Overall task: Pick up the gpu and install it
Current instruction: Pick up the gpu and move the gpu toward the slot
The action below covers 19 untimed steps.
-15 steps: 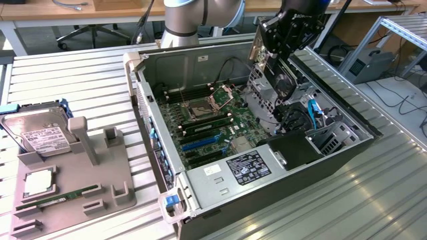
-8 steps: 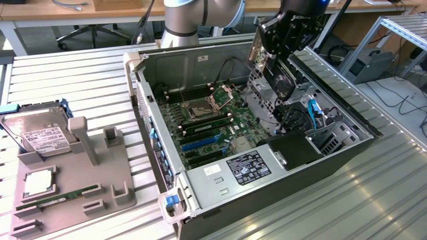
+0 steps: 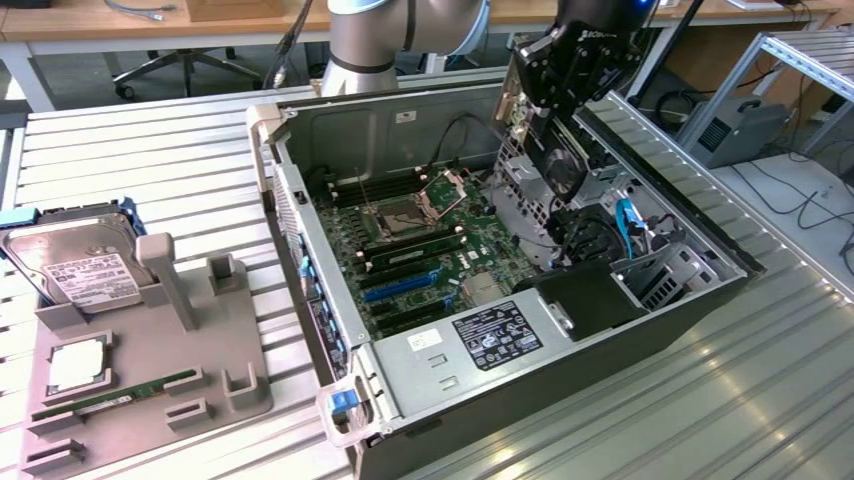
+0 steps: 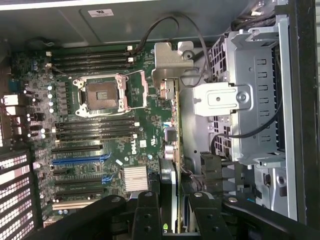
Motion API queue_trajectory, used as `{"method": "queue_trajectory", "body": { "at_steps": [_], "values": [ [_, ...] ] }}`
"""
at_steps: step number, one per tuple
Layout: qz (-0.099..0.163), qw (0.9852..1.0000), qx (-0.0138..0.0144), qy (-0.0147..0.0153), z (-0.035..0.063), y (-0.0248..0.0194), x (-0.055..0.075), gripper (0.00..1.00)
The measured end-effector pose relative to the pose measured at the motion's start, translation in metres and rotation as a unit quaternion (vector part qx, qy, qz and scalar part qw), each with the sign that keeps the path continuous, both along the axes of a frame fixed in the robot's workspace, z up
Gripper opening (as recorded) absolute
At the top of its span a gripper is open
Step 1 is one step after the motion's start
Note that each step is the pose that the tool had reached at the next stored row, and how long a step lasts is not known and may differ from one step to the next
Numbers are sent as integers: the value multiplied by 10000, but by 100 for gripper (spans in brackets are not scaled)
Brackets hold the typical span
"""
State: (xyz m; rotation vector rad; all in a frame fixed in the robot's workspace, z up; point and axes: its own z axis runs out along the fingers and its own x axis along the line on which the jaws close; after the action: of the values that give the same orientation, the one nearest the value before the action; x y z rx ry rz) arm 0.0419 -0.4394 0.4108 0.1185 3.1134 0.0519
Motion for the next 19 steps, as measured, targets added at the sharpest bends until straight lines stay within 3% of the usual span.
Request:
{"method": "queue_trajectory", "body": {
  "at_steps": [4,19],
  "values": [
    [0,10000,1,0,-12,18,-1,27],
    [0,10000,1,0,-56,20,0,27]
  ]
}}
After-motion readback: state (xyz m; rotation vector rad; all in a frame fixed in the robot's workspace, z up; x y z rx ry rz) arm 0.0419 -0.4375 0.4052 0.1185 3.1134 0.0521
